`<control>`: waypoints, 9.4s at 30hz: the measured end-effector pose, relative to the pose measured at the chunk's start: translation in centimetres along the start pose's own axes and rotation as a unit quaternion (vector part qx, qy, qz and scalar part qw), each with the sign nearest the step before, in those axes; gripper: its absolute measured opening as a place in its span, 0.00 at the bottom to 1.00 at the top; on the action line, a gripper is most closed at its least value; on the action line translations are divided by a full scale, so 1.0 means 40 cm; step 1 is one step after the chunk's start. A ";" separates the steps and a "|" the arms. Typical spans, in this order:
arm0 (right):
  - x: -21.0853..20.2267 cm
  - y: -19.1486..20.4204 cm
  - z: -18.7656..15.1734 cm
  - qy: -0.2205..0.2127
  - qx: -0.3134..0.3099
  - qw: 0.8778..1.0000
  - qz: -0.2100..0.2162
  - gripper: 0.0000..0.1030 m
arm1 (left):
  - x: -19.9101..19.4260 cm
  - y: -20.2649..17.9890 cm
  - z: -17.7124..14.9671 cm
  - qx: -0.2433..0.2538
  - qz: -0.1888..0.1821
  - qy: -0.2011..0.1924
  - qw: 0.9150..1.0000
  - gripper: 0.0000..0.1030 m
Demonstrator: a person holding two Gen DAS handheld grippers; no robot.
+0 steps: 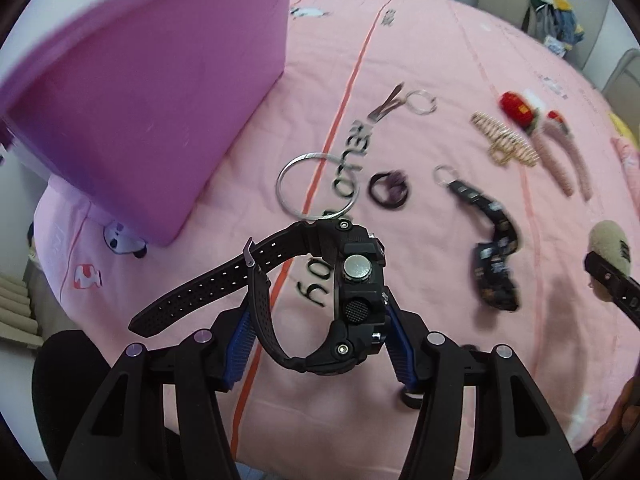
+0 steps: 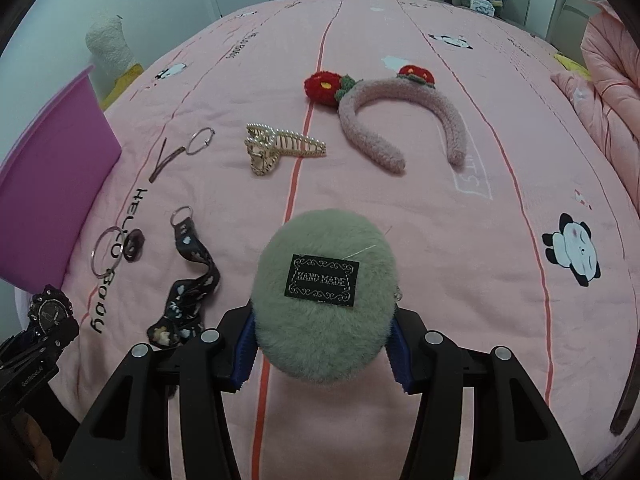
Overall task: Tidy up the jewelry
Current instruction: 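Grasp the black watch with the left tool while the right tool grasps the grey purse, then carry both items over the purple tub and open both tools to drop them, then move both tools back over the bed toward the remaining items, then grasp the silver bangle with the left tool while the right tool grasps the black lanyard, then carry the bangle and lanyard over the purple tub and open both tools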
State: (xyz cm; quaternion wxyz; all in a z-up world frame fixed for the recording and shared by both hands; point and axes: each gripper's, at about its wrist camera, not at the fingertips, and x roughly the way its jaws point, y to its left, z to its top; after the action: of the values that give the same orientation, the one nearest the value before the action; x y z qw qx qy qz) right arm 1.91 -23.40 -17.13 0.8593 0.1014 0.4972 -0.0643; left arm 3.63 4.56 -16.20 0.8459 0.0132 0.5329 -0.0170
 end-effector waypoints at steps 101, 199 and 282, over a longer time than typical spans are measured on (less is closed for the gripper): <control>0.029 1.030 0.515 0.030 -0.279 0.950 0.134 0.68 | -0.173 0.548 0.417 -0.178 0.066 -0.040 0.981 0.83; 0.242 0.272 -0.012 0.055 -0.055 0.997 0.011 0.68 | 0.319 0.027 0.174 0.013 0.025 0.003 1.000 0.95; -0.414 0.639 0.346 -0.147 -0.148 0.954 0.215 0.20 | -0.436 0.303 0.300 -0.038 -0.018 -0.172 0.984 0.68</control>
State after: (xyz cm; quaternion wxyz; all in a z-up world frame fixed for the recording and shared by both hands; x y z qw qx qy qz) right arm 10.72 -1.74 6.78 0.9220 0.0666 0.3355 0.1817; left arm 7.44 16.42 4.76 0.9245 -0.0314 0.3796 -0.0142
